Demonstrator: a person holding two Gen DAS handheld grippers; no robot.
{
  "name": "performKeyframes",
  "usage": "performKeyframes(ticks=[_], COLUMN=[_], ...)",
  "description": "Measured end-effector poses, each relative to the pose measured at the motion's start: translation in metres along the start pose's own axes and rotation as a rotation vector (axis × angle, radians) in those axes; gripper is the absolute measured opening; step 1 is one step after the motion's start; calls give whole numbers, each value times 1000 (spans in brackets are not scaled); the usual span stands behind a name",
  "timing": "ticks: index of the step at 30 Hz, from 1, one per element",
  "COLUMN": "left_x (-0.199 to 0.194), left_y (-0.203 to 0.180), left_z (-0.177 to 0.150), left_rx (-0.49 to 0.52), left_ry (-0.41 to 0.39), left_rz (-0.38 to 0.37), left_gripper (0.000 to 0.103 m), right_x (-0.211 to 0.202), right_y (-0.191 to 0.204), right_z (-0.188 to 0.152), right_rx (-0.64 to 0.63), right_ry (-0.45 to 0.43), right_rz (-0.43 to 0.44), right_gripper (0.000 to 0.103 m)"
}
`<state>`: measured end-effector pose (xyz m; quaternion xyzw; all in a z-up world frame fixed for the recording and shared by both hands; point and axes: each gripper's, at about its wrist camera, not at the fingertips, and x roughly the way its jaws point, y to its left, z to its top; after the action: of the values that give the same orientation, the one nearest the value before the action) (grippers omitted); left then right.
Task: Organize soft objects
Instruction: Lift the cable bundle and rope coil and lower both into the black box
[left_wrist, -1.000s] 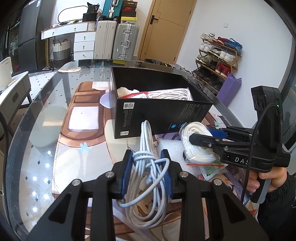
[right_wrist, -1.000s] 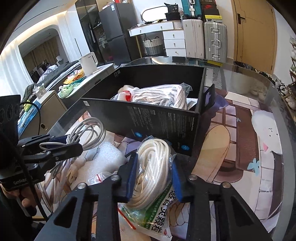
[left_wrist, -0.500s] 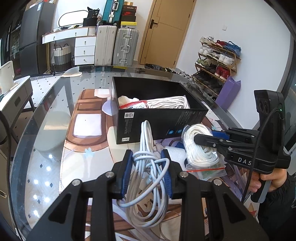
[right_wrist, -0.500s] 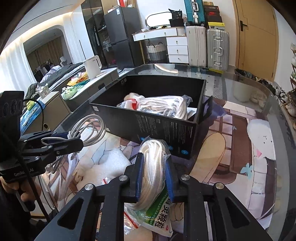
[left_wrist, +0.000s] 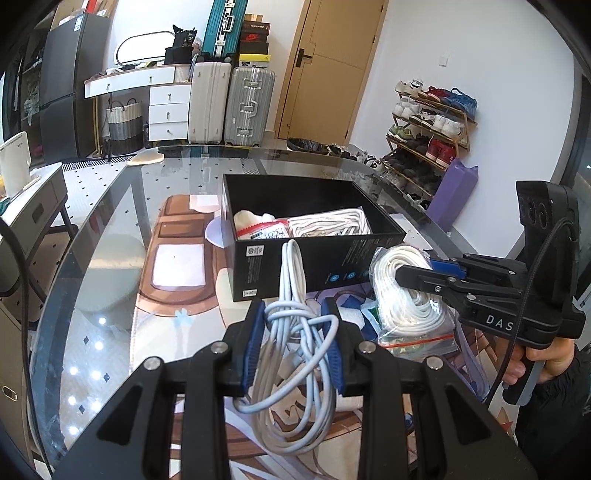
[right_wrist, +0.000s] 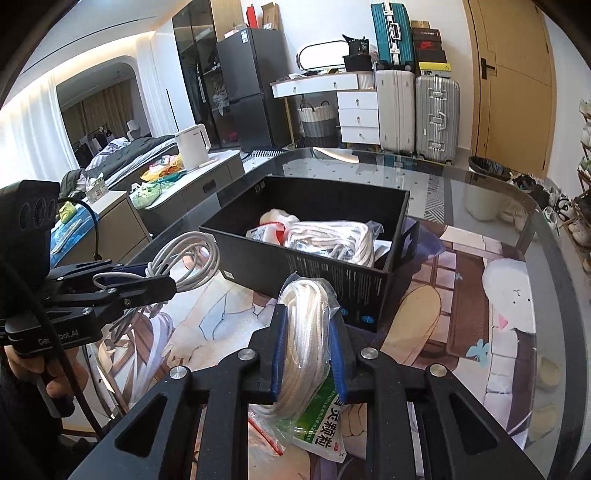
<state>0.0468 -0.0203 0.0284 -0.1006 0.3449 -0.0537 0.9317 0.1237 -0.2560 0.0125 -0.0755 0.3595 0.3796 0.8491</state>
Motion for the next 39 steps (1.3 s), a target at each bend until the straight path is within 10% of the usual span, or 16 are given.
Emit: performKeyframes(ticks=[39], left_x=[-3], left_y=[0], left_z=[37], left_rx=[34], left_ry=[-90], left_rz=[-5], left_gripper=[30], right_x=[-62], right_y=[13], right_z=[28], right_rx=[-34], right_ry=[-238], right_rz=[0], right_gripper=[15])
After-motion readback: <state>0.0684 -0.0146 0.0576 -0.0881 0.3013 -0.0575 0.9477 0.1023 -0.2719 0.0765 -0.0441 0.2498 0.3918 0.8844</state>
